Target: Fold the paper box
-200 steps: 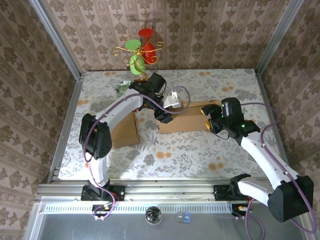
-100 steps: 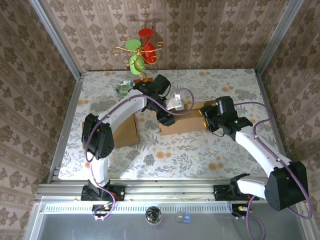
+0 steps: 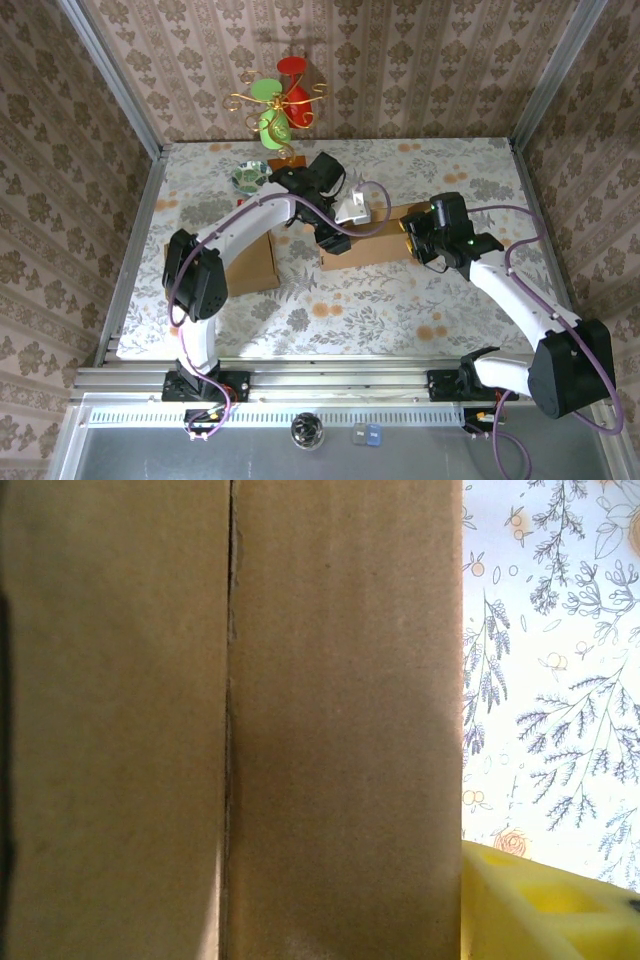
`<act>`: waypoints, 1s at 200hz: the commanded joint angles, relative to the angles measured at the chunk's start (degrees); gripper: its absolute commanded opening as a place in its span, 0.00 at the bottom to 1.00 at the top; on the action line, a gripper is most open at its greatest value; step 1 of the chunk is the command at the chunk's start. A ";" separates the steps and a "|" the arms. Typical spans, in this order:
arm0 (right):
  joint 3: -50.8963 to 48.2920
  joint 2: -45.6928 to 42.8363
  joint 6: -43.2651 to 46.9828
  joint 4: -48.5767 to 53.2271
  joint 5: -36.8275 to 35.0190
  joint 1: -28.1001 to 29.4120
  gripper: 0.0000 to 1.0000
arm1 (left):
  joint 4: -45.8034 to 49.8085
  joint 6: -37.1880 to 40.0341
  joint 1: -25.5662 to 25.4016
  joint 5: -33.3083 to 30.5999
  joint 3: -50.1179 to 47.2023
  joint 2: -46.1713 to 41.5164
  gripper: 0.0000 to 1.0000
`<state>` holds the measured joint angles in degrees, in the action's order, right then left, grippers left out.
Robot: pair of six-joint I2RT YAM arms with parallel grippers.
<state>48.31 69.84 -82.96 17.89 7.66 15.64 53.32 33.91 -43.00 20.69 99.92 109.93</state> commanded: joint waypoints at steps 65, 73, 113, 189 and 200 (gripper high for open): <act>-0.25 2.75 -1.52 4.27 -0.37 0.19 0.44 | -4.92 3.64 -3.13 0.10 -5.15 -2.78 0.57; -0.12 2.69 -1.27 4.30 -0.28 0.19 0.44 | -5.07 3.66 -3.01 -0.02 -5.30 -2.88 0.54; 4.62 3.02 7.41 7.63 0.40 -0.16 0.48 | -4.45 3.72 -2.29 1.26 -4.97 -3.05 0.46; 14.35 -2.48 38.05 17.14 8.95 -8.93 0.55 | -2.19 5.38 -0.69 1.64 -6.01 -4.47 0.44; 15.24 -4.04 45.44 17.94 9.71 -10.90 0.55 | -1.67 5.93 -0.34 1.64 -6.44 -4.98 0.44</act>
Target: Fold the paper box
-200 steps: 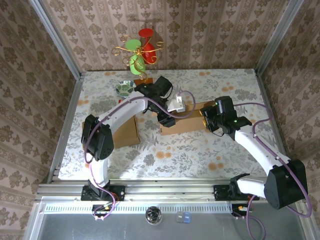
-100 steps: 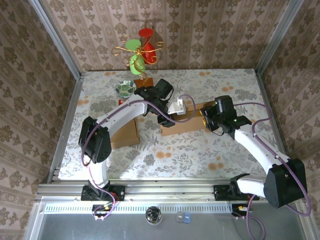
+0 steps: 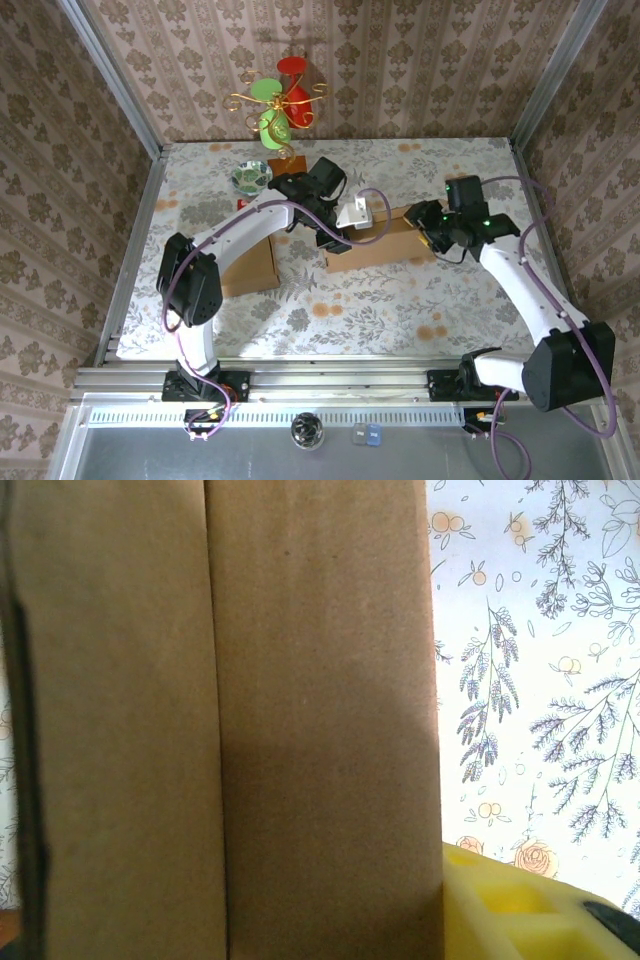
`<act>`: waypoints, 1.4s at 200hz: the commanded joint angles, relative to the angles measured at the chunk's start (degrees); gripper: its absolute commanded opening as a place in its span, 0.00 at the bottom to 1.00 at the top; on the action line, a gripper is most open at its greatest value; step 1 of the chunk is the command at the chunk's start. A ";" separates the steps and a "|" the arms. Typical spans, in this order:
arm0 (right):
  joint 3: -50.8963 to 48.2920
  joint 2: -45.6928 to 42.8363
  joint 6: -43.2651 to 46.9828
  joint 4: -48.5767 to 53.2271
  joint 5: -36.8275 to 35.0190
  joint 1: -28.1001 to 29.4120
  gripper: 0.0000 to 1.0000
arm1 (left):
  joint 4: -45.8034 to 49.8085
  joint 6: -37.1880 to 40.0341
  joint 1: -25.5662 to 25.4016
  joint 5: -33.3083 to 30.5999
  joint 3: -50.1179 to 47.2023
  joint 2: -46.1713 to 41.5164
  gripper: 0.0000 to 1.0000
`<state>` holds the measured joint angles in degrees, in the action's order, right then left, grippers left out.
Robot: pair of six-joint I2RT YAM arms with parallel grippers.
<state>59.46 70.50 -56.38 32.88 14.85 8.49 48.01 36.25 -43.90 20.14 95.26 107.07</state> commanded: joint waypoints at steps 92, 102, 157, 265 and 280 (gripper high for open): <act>2.37 -6.72 46.48 3.88 4.05 -8.84 0.54 | 6.74 9.72 4.19 0.18 -6.06 -6.34 0.44; 1.98 -6.40 47.52 3.52 4.45 -8.84 0.55 | 7.03 10.06 4.43 0.24 -6.22 -6.56 0.44; 3.67 -2.45 56.74 4.53 9.56 -7.98 0.54 | 8.30 11.89 5.08 0.46 -6.77 -7.03 0.45; 7.46 3.92 60.59 7.76 9.85 -6.74 0.51 | 8.90 11.87 5.67 1.35 -5.70 -6.73 0.45; 7.72 4.33 60.99 8.00 9.23 -6.56 0.50 | 8.94 11.78 5.68 1.41 -5.54 -6.61 0.45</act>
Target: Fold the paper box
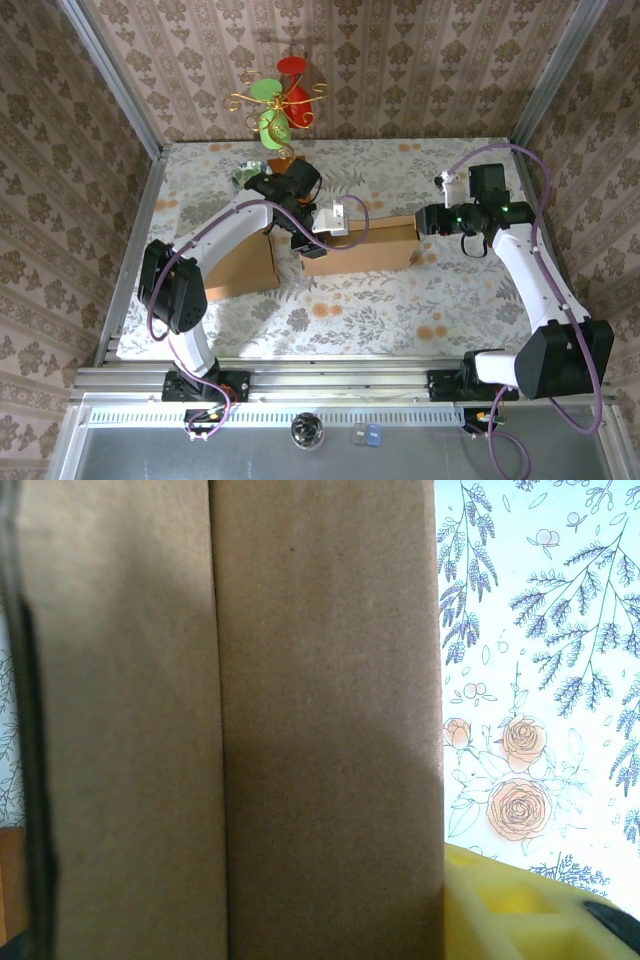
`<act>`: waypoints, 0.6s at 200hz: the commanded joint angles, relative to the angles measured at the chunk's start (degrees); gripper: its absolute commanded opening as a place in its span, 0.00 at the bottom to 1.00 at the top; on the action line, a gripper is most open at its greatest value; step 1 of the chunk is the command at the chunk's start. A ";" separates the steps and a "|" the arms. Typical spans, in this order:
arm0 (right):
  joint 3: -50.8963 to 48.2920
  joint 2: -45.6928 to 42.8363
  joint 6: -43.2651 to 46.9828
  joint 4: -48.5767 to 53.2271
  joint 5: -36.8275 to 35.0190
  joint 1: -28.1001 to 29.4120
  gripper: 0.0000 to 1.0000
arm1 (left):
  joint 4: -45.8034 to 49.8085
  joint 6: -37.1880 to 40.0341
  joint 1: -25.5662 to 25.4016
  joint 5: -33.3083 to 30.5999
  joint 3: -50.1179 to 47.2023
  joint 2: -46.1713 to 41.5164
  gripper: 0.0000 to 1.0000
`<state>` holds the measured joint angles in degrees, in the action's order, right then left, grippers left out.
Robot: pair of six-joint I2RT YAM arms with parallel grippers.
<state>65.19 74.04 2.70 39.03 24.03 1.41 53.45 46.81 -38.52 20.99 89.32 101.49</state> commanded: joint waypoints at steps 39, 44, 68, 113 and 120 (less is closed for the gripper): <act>3.01 1.41 2.22 3.04 0.31 1.29 0.41 | 3.48 1.16 0.30 0.64 0.68 -0.72 0.45; 3.19 1.41 2.22 3.30 0.19 1.40 0.41 | 3.49 1.05 0.29 0.69 0.81 -0.68 0.45; 3.21 0.77 2.22 4.29 -1.01 1.92 0.36 | 3.55 0.96 0.30 0.72 1.12 -0.42 0.45; 2.80 -0.25 2.84 5.48 -4.30 3.07 0.30 | 3.70 0.83 0.34 1.07 1.62 0.03 0.45; 2.81 -0.41 2.84 5.49 -4.72 3.24 0.28 | 3.68 0.75 0.30 1.07 1.70 0.11 0.45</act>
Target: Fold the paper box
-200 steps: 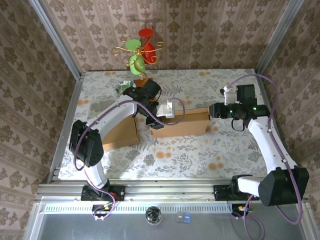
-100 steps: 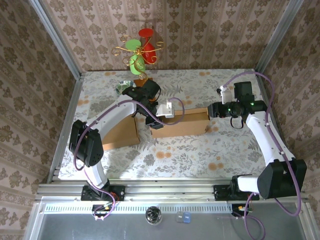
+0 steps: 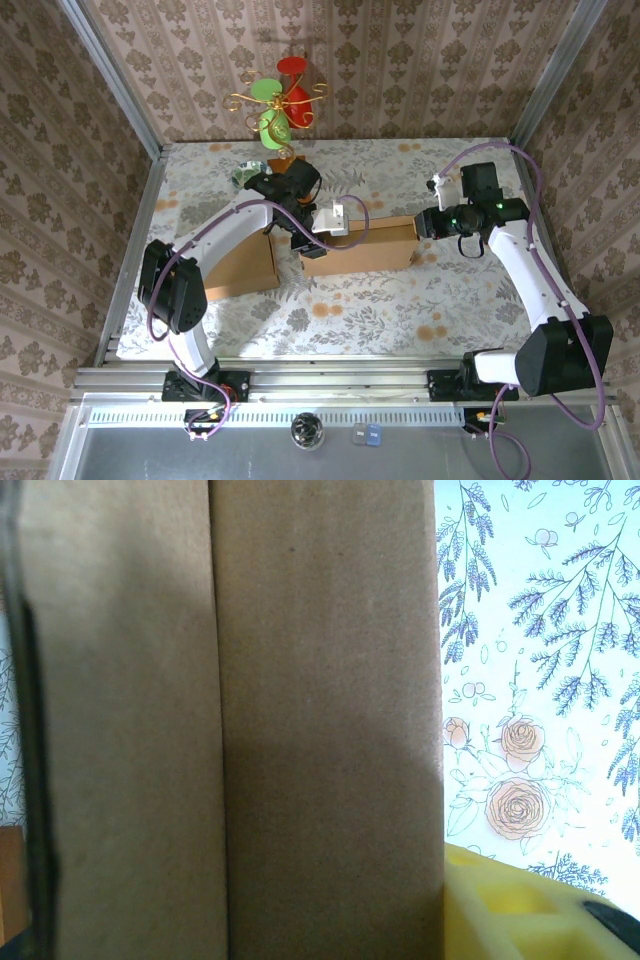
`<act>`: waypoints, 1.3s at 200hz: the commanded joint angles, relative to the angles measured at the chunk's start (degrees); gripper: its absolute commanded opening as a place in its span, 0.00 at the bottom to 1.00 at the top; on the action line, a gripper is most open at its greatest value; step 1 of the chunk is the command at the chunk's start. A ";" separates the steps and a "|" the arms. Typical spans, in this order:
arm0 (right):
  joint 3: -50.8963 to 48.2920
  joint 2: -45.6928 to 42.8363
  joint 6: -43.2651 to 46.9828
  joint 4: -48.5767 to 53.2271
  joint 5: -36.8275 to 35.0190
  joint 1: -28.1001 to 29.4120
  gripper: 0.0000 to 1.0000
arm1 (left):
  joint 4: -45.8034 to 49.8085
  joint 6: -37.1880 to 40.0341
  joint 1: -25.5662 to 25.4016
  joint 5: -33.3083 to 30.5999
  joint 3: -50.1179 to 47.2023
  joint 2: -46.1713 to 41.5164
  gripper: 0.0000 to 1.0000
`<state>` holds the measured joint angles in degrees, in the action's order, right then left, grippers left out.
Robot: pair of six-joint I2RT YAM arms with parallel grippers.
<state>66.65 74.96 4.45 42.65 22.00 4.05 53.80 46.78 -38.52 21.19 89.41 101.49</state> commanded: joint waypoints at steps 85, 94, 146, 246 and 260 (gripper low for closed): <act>3.30 0.44 0.58 2.30 -5.33 2.61 0.13 | 3.33 0.71 0.30 0.57 1.64 0.16 0.45; 3.39 0.51 0.43 2.41 -5.87 2.87 0.10 | 3.24 0.53 0.30 0.44 1.72 0.21 0.45; 2.95 -0.18 -3.84 1.47 -10.66 6.15 0.00 | 2.62 -1.93 0.31 0.82 3.12 1.11 0.45; -10.03 -8.19 -15.76 -11.54 -16.20 8.95 0.00 | 0.26 -6.53 0.38 1.63 3.23 2.18 0.43; -10.89 -8.55 -15.90 -12.36 -16.69 9.29 0.00 | -0.88 -7.39 0.51 0.64 2.78 1.91 0.47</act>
<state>57.84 67.55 -9.26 31.77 6.31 12.34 55.59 42.46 -38.52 22.20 91.61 102.80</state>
